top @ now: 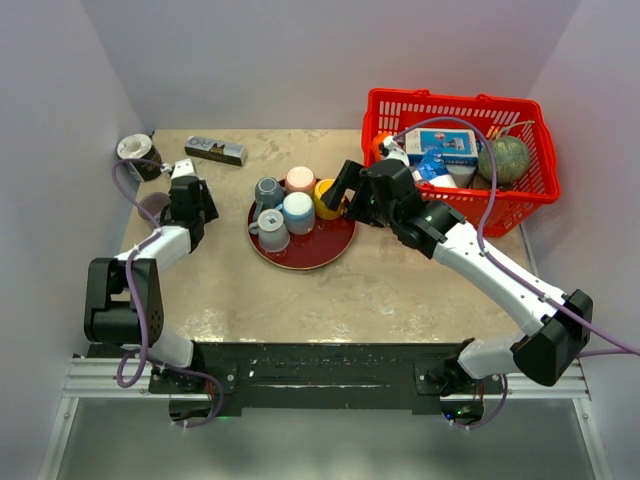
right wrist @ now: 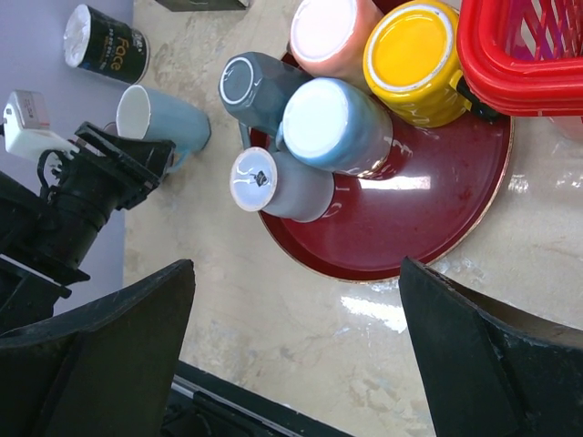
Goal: Turn the mug right side up
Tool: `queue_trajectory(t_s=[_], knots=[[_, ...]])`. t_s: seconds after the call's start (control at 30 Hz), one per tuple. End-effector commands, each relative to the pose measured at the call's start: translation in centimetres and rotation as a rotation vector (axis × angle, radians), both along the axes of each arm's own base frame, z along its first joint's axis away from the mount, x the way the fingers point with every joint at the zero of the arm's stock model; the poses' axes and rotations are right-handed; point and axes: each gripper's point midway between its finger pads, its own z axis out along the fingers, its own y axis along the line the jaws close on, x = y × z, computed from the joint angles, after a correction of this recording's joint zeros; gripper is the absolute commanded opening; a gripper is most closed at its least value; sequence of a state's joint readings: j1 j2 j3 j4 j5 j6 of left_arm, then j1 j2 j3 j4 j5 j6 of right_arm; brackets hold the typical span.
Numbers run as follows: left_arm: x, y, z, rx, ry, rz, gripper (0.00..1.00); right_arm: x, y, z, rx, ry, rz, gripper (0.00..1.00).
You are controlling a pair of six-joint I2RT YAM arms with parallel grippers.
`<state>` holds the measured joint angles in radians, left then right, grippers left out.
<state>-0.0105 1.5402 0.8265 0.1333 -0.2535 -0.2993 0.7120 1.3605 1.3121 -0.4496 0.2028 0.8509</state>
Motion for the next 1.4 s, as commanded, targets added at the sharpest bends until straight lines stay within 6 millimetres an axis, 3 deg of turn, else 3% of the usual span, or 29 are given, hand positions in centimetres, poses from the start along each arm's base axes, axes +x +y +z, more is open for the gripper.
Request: queue_trajectory(t_s=[0.0,0.23,0.43,0.57,0.63,0.7,0.8,0.93,1.1,1.27,1.37], knots=[[1.2,-0.1,3.2,-0.028,-0.081,-0.005,0.53,0.7,-0.7,1.8,0.012,-0.052,-0.038,0.98],[0.1,-1.5,5.8,-0.076,-0.117,-0.059,0.75,0.6,-0.4,0.7,0.001,-0.022,-0.025,0.98],[-2.3,-3.8,9.0,-0.163,-0.186,-0.146,0.84,0.5,0.2,-0.2,0.006,-0.003,-0.008,0.98],[-4.2,-7.4,11.3,-0.129,-0.244,-0.33,0.86,0.5,0.5,-0.8,0.009,0.013,0.004,0.98],[-4.9,-9.6,11.4,-0.086,-0.244,-0.454,0.86,0.4,0.7,-1.0,0.014,0.02,0.014,0.98],[-5.4,-11.3,10.9,-0.069,-0.225,-0.541,0.86,0.3,1.1,-1.3,0.018,0.03,0.031,0.98],[-5.8,-12.3,9.0,-0.109,-0.149,-0.563,0.86,0.2,1.4,-1.6,0.021,0.038,0.043,0.98],[-5.0,-11.5,7.6,-0.152,-0.103,-0.438,0.84,0.1,1.4,-1.9,0.02,0.044,0.05,0.97],[-3.1,-12.5,6.9,-0.138,-0.106,-0.436,0.8,-0.1,1.5,-2.1,0.017,0.052,0.063,0.96],[-1.4,-12.7,4.1,-0.117,-0.016,-0.433,0.64,-0.2,1.5,-2.3,0.011,0.056,0.065,0.95],[-1.7,-11.7,2.3,-0.084,0.045,-0.39,0.54,-0.3,1.3,-2.4,0.008,0.056,0.061,0.95]])
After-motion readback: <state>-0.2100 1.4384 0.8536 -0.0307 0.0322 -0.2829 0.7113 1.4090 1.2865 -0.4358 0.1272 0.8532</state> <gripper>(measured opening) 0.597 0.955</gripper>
